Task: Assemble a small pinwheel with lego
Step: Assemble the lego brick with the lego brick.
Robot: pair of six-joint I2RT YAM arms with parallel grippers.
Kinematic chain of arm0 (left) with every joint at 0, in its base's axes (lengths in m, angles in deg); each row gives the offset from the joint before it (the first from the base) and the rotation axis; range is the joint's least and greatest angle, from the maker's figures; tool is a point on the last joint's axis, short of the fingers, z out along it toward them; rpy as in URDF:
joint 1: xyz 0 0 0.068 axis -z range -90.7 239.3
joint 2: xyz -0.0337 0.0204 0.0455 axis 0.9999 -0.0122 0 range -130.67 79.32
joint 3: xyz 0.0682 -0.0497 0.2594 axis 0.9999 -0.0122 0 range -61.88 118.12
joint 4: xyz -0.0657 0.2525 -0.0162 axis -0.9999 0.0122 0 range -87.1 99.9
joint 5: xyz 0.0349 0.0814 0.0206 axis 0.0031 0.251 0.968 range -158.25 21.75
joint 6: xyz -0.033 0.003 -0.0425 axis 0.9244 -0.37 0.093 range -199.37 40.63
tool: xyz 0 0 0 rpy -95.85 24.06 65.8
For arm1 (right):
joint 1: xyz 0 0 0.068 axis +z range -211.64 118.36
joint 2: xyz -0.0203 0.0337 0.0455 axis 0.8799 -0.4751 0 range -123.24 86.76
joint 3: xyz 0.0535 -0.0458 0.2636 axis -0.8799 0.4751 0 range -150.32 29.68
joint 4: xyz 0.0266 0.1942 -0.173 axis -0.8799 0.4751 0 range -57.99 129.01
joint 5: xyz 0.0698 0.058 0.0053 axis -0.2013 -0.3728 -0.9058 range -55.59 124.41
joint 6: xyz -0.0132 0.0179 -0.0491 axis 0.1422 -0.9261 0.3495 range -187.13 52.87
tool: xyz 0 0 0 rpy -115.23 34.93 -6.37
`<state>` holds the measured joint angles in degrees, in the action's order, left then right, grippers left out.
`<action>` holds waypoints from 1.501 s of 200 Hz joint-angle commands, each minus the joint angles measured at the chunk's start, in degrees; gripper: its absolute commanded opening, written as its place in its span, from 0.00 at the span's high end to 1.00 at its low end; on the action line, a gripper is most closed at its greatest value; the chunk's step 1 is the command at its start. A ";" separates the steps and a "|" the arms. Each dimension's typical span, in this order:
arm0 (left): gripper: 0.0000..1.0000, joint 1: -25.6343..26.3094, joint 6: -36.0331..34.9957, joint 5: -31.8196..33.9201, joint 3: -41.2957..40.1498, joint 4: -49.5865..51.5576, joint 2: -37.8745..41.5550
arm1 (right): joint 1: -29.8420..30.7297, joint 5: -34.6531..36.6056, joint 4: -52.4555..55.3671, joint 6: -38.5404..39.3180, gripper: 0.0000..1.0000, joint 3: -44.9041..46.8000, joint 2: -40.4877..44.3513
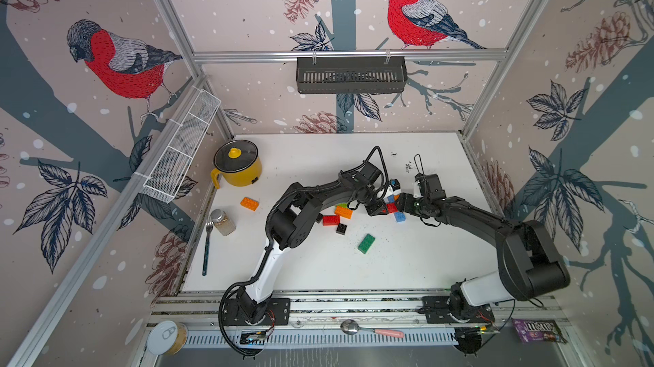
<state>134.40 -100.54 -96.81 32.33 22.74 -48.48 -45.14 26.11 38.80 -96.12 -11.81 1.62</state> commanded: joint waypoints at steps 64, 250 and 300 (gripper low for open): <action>0.86 0.34 -0.45 1.78 2.24 3.54 -1.19 | 0.52 5.61 1.74 -0.65 0.28 -0.44 -1.77; 0.87 1.26 -2.92 8.89 5.24 7.21 -3.19 | -1.77 7.16 6.22 -4.29 0.39 1.33 -6.45; 0.85 1.46 -3.61 10.87 7.19 9.12 -3.94 | -3.77 6.90 6.66 -5.46 0.40 1.94 -6.85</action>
<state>135.54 -100.96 -88.64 38.71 25.01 -51.52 -47.57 24.24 31.26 -100.36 -10.92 -3.56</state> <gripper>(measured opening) 0.344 0.607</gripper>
